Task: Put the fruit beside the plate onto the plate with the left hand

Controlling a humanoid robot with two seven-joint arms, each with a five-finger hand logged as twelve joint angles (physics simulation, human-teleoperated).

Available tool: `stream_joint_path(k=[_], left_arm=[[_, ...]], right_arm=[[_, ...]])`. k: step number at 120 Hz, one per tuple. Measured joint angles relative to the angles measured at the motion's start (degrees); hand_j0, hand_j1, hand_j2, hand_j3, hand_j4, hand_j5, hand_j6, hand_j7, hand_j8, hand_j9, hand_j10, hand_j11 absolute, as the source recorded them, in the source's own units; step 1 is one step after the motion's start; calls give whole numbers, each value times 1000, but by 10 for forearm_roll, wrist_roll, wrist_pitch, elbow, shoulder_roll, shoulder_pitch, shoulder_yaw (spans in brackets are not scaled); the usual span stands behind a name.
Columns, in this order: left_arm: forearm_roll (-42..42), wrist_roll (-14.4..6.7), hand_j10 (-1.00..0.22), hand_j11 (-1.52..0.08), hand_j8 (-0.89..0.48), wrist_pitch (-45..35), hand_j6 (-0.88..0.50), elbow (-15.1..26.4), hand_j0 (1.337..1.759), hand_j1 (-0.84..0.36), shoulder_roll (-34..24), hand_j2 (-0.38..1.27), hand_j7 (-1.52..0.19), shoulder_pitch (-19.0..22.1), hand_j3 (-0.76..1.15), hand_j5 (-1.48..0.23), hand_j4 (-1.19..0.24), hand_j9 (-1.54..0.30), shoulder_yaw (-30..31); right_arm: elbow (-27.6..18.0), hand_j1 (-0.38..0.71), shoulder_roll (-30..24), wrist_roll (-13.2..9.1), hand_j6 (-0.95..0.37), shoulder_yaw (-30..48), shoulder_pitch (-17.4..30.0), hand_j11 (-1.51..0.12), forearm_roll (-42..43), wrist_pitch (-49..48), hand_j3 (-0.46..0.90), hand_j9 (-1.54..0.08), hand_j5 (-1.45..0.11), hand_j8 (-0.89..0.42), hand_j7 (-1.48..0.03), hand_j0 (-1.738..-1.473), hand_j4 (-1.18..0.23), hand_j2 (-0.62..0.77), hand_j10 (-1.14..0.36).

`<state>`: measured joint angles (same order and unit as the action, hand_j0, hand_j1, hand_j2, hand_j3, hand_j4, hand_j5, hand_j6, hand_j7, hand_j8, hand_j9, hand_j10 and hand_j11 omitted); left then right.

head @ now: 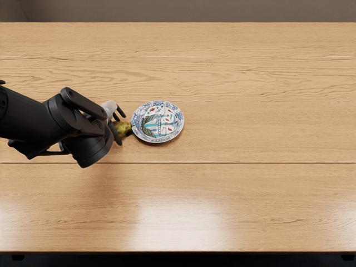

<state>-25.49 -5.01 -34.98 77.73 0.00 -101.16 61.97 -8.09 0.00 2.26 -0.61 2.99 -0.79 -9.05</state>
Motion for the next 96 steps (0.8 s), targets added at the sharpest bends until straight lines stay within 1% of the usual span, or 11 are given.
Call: stream_joint_path(k=[39, 45, 55, 59, 62, 63, 68, 73, 79, 88, 96], left_arm=[[1, 0, -447, -581, -447, 0, -447, -1, 1658, -187, 0, 90, -581, 4, 0, -581, -447, -581, 1], [0, -1, -502, -652, -471, 1, -471, -1, 1658, -253, 0, 101, -652, 4, 0, -652, -502, -652, 0], [1, -1, -619, -816, -486, 3, -472, -1, 1657, -313, 0, 336, -808, 4, 0, -799, -624, -816, -1], [1, -2, -655, -867, -442, 4, -438, -1, 1655, -339, 0, 369, -861, 4, 0, -855, -591, -867, -1], [1, -3, -677, -901, -415, 4, -416, -1, 1654, -340, 0, 363, -896, 4, 0, -893, -570, -902, -1], [1, -3, -683, -911, -403, 5, -433, -1, 1654, -342, 0, 351, -907, 4, 0, -904, -570, -912, -1], [1, -3, -675, -962, -394, 5, -402, -1, 1652, -343, 0, 365, -952, 4, 0, -951, -547, -961, -1], [2, -3, -653, -1003, -373, 5, -415, -1, 1651, -346, 0, 380, -989, 4, 0, -984, -562, -1001, -2], [2, -4, -680, -1046, -383, 5, -406, -1, 1648, -328, 0, 407, -1028, 5, 0, -1012, -582, -1043, -1], [3, -2, -671, -1102, -355, 5, -392, -1, 1646, -315, 0, 390, -1066, 6, 0, -1046, -584, -1089, -2], [2, -2, -650, -1129, -319, 7, -358, -1, 1646, -303, 0, 330, -1104, 4, 0, -1105, -575, -1111, -2]], right_arm=[[0, -332, 0, 0, -14, 0, 0, -18, 0, 0, 0, -18, -18, -14, -18, -1658, -14, -3, -14], [0, -332, 0, 0, -14, 0, 0, -18, 0, 0, 0, -18, -18, -14, -18, -1658, -14, -3, -14], [0, -333, 0, 0, -14, 0, 0, -18, 0, 0, 0, -18, -18, -14, -18, -1658, -14, -3, -14], [0, -333, 0, 0, -14, 0, 0, -18, 0, 0, 0, -18, -18, -14, -18, -1658, -14, -3, -14], [0, -333, 0, 0, -14, 0, 0, -18, 0, 0, 0, -18, -18, -14, -18, -1658, -14, -3, -14], [0, -333, 0, 0, -14, 0, 0, -18, 0, 0, 0, -18, -18, -14, -18, -1658, -14, -3, -14], [0, -333, 0, 0, -14, 0, 0, -18, 0, 0, 0, -18, -18, -14, -18, -1658, -14, -3, -14], [0, -332, 0, 0, -14, 0, 0, -18, 0, 0, 0, -18, -18, -14, -18, -1658, -14, -3, -14], [0, -333, 0, 0, -14, 0, 0, -18, 0, 0, 0, -18, -18, -14, -18, -1658, -14, -3, -14], [0, -332, 0, 0, -14, 0, 0, -18, 0, 0, 0, -18, -18, -14, -18, -1658, -14, -3, -14], [0, -333, 0, 0, -14, 0, 0, -18, 0, 0, 0, -18, -18, -14, -18, -1658, -14, -3, -14]])
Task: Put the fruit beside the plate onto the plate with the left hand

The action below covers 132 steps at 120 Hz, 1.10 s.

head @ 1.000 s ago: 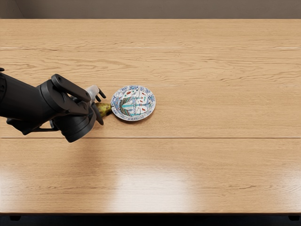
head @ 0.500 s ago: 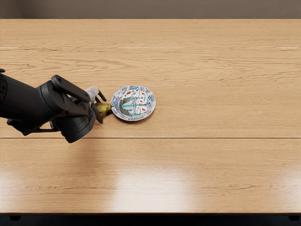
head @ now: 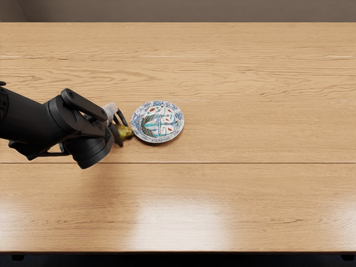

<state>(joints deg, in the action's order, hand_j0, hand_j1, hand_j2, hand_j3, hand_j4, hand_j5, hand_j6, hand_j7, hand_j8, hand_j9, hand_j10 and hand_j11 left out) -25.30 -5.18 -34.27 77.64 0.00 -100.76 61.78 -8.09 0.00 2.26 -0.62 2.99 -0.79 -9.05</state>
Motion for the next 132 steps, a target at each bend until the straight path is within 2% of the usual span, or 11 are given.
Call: stream_joint_path(k=[15, 23, 51, 52, 54, 62, 80, 97, 120, 126, 132], left_arm=[[-17, 1, -624, -1159, -293, 2, -306, 1, 1647, -316, 0, 323, -1155, -4, 0, -1213, -535, -1135, 0], [-32, 1, -635, -1168, -312, 3, -278, 2, 1648, -326, 0, 377, -1161, -9, 0, -1241, -520, -1150, 0], [-81, 1, -765, -1166, -376, 3, -353, 11, 1652, -352, -9, 680, -1154, -27, 0, -1226, -723, -1160, -6], [-82, 1, -763, -1165, -372, 3, -411, 11, 1653, -355, -10, 685, -1156, -29, 0, -1213, -734, -1160, -7], [-84, 1, -771, -1163, -380, 3, -369, 12, 1653, -357, -11, 713, -1157, -32, 0, -1216, -740, -1159, -9], [-89, 1, -796, -1162, -393, 3, -363, 13, 1653, -368, -15, 727, -1150, -36, 0, -1215, -766, -1158, -14], [-99, 0, -831, -1154, -383, 4, -360, 13, 1654, -427, -24, 847, -1156, -63, 0, -1224, -797, -1152, -50], [-100, 1, -847, -1155, -375, 6, -355, 7, 1655, -403, -22, 768, -1163, -75, 0, -1243, -804, -1152, -97], [-99, 2, -856, -1158, -383, 8, -355, -19, 1654, -482, -15, 974, -1167, -73, 0, -1269, -801, -1155, -132], [-99, 2, -857, -1158, -385, 8, -380, -26, 1654, -480, -15, 976, -1170, -70, 0, -1260, -807, -1154, -134], [-100, 2, -858, -1159, -408, 7, -401, -31, 1654, -501, -15, 1054, -1174, -68, 0, -1248, -814, -1156, -136]], right_arm=[[0, -333, 0, 0, -14, 0, 0, -18, 0, 0, 0, -18, -18, -14, -18, -1658, -14, -3, -14], [0, -333, 0, 0, -14, 0, 0, -18, 0, 0, 0, -18, -18, -14, -18, -1658, -14, -3, -14], [0, -333, 0, 0, -14, 0, 0, -18, 0, 0, 0, -18, -18, -14, -18, -1658, -14, -3, -14], [0, -333, 0, 0, -14, 0, 0, -18, 0, 0, 0, -18, -18, -14, -18, -1658, -14, -3, -14], [0, -332, 0, 0, -14, 0, 0, -18, 0, 0, 0, -18, -18, -14, -18, -1658, -14, -3, -14], [0, -333, 0, 0, -14, 0, 0, -18, 0, 0, 0, -18, -18, -14, -18, -1658, -14, -3, -14], [0, -332, 0, 0, -14, 0, 0, -18, 0, 0, 0, -18, -18, -14, -18, -1658, -14, -3, -14], [0, -332, 0, 0, -14, 0, 0, -18, 0, 0, 0, -18, -18, -14, -18, -1658, -14, -3, -14], [0, -332, 0, 0, -14, 0, 0, -18, 0, 0, 0, -18, -18, -14, -18, -1658, -14, -3, -14], [0, -332, 0, 0, -14, 0, 0, -18, 0, 0, 0, -18, -18, -14, -18, -1658, -14, -3, -14], [0, -332, 0, 0, -14, 0, 0, -18, 0, 0, 0, -18, -18, -14, -18, -1658, -14, -3, -14]])
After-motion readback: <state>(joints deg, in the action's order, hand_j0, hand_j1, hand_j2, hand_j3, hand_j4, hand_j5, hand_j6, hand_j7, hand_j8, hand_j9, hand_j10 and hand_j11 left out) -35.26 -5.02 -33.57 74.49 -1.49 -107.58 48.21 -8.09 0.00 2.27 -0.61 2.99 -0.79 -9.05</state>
